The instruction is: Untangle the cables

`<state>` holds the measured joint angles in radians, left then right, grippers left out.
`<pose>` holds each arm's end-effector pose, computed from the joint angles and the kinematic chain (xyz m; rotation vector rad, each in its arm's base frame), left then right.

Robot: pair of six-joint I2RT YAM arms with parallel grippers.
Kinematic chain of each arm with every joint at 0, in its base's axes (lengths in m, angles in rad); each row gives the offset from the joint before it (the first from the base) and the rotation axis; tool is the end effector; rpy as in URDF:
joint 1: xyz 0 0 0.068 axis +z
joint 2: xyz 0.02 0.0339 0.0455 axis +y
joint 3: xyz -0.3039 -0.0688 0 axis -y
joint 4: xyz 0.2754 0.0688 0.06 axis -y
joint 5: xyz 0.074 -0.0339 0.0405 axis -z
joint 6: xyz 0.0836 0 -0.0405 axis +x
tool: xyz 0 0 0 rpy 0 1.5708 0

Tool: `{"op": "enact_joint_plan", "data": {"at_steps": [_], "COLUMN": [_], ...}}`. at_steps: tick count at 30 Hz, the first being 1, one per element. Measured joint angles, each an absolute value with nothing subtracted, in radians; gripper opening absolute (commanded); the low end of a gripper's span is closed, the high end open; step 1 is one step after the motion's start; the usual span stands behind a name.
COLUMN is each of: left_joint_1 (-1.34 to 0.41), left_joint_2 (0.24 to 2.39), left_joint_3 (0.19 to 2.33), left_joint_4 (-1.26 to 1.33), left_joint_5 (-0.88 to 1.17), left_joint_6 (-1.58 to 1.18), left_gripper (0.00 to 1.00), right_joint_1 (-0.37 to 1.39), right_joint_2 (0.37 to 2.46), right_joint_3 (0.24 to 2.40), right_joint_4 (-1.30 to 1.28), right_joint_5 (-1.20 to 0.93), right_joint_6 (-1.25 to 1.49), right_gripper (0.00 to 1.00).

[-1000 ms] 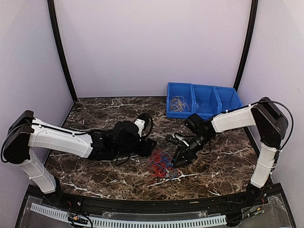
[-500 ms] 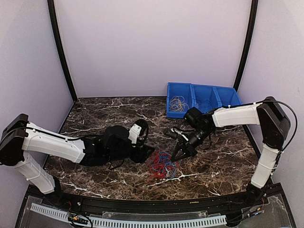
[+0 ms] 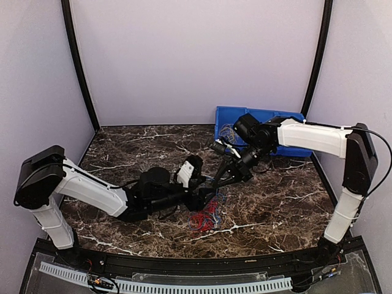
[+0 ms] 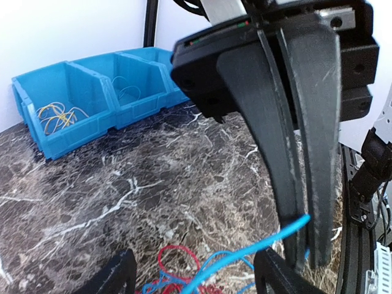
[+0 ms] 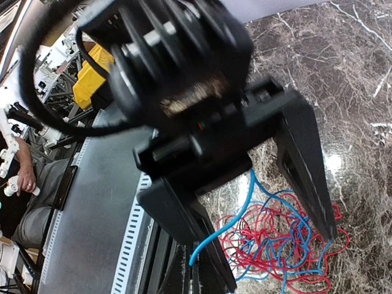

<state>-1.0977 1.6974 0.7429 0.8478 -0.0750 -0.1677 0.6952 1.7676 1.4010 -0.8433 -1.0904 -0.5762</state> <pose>0.1983 -0.3737 0.2082 0.7343 1.5957 -0.8797 0.2580 0.3117 0.2635 -1.6755 1.8134 1.5123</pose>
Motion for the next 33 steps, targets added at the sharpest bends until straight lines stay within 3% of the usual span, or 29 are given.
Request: {"op": "enact_joint_plan", "data": {"at_steps": [5,13,22,33], "left_joint_1": [-1.101,-1.101,-1.103,-1.103], "left_joint_2": [1.864,1.996,1.998,1.988], "left_joint_3": [0.807,0.836,0.807,0.774], "left_joint_4": [1.006,1.093,1.142,1.18], "left_joint_5": [-0.017,0.051,0.083,0.084], "left_joint_6": [-0.176,-0.218,-0.264,-0.29], "left_gripper": [0.4,0.17,0.07,0.04], "right_joint_1": [0.698,0.687,0.53,0.49], "right_joint_2": [1.758,1.744,1.72,1.677], "right_joint_3": [1.432,1.536,1.891,2.021], "right_joint_4": [-0.859,-0.891,-0.86,-0.757], "right_joint_5": [-1.107,-1.107,-1.205,-1.24], "right_joint_6": [-0.582,-0.598,-0.509,-0.379], "right_gripper": [0.0,0.0,0.0,0.0]}}
